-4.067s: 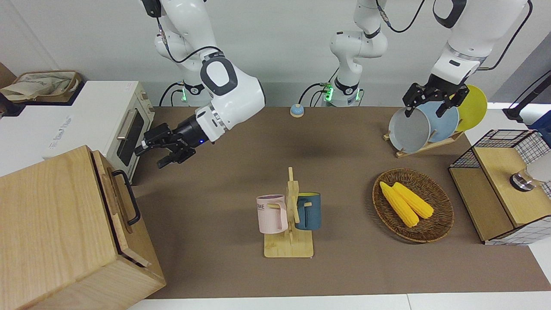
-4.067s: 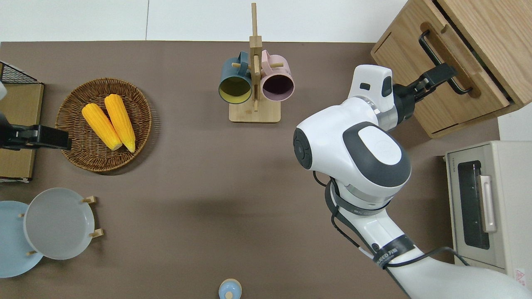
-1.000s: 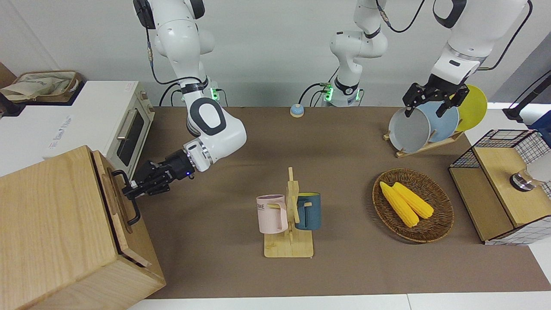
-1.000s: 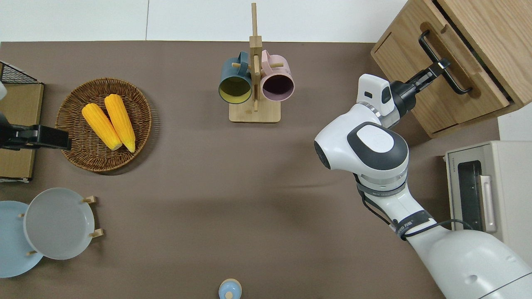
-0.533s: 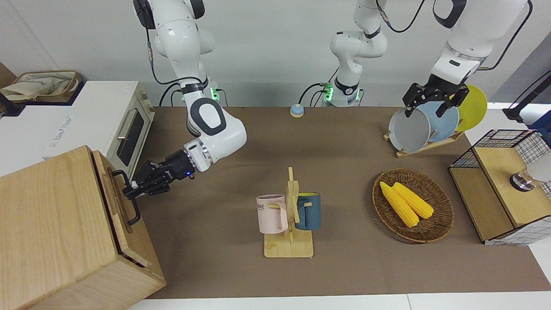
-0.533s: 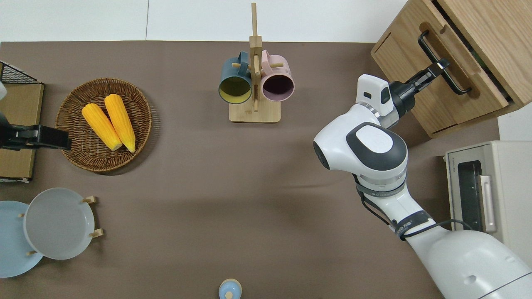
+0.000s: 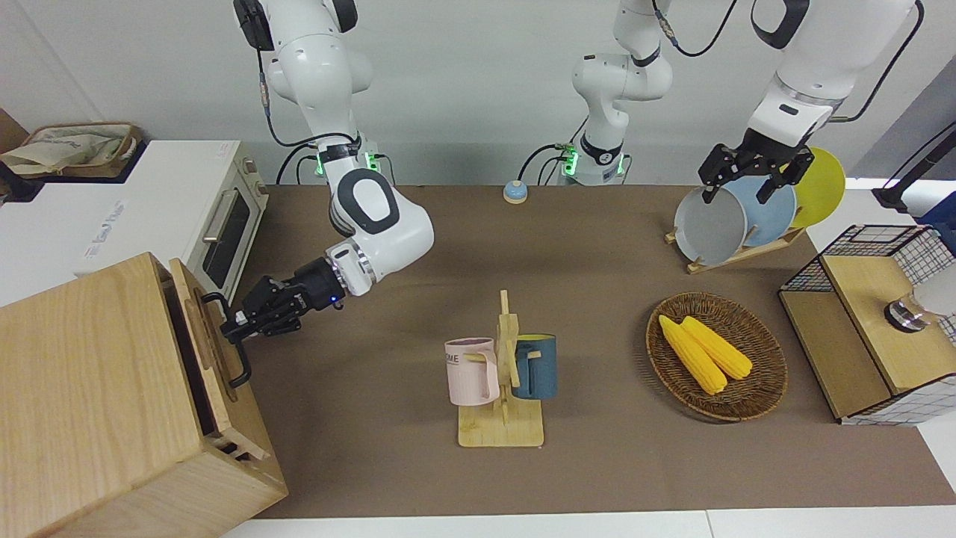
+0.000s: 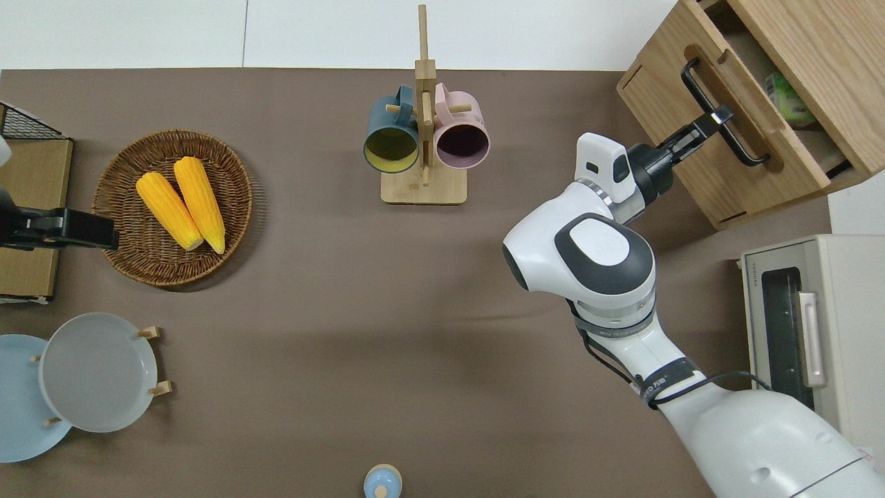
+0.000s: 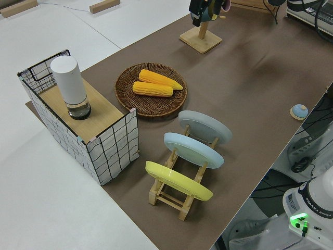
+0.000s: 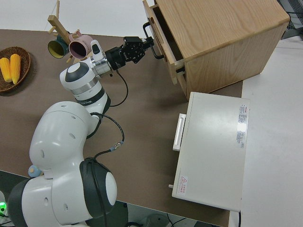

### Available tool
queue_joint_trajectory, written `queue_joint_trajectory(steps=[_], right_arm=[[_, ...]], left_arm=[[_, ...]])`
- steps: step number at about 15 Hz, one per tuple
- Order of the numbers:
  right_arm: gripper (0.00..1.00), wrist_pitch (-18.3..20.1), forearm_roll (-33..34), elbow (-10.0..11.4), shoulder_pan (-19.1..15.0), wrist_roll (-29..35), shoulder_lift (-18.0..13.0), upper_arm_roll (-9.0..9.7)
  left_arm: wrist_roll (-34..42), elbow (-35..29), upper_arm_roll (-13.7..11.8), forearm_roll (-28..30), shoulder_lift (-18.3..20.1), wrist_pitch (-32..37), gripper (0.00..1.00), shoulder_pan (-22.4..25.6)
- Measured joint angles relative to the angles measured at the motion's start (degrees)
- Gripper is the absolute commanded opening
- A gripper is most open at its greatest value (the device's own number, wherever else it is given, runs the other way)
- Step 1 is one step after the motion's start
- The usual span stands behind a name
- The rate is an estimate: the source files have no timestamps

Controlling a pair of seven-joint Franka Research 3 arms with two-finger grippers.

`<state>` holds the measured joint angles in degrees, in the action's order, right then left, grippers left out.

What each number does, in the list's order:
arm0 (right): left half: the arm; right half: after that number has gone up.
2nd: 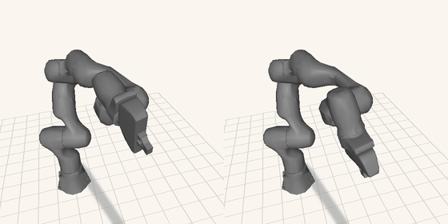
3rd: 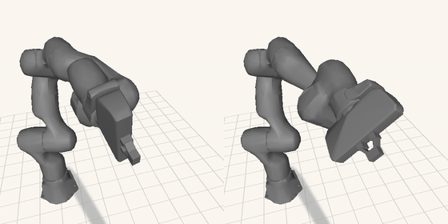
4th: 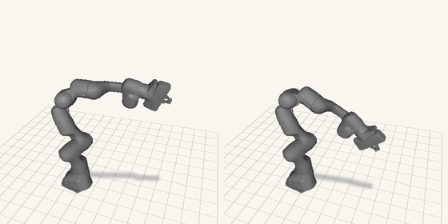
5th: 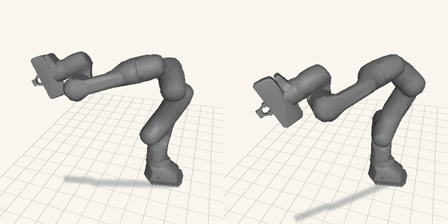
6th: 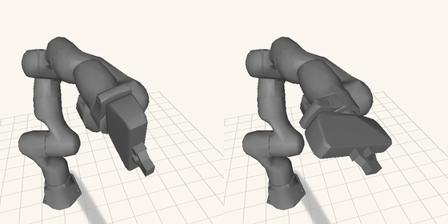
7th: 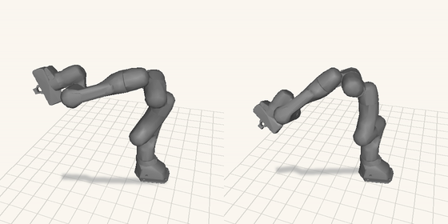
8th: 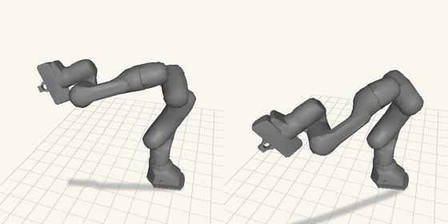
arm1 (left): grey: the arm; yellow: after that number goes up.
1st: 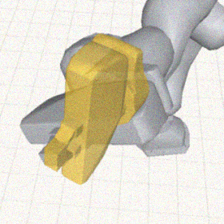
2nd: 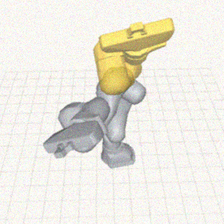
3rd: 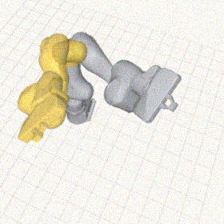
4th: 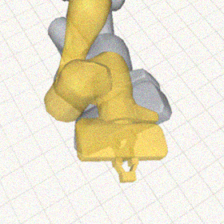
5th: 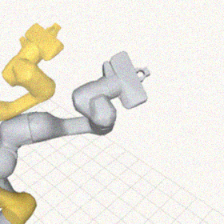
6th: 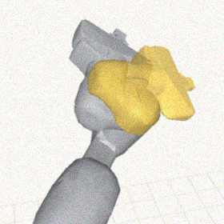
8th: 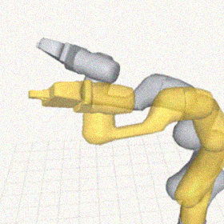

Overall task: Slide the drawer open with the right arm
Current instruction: 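Pull the handle toward the robot with the right gripper, sliding the drawer out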

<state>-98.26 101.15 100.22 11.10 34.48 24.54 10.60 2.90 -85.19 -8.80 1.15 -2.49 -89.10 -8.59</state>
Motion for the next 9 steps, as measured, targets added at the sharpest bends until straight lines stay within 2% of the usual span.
queue_joint_trajectory(steps=[5,9], right_arm=[[0.016,2.93,-2.42,0.00,2.83,-0.04,-0.10,0.16],[0.016,6.90,-5.29,0.02,6.90,-0.10,-0.12,0.34]], left_arm=[[0.00,0.00,0.00,0.00,0.00,0.00,1.00,0.00],[0.00,0.00,0.00,0.00,0.00,0.00,1.00,0.00]])
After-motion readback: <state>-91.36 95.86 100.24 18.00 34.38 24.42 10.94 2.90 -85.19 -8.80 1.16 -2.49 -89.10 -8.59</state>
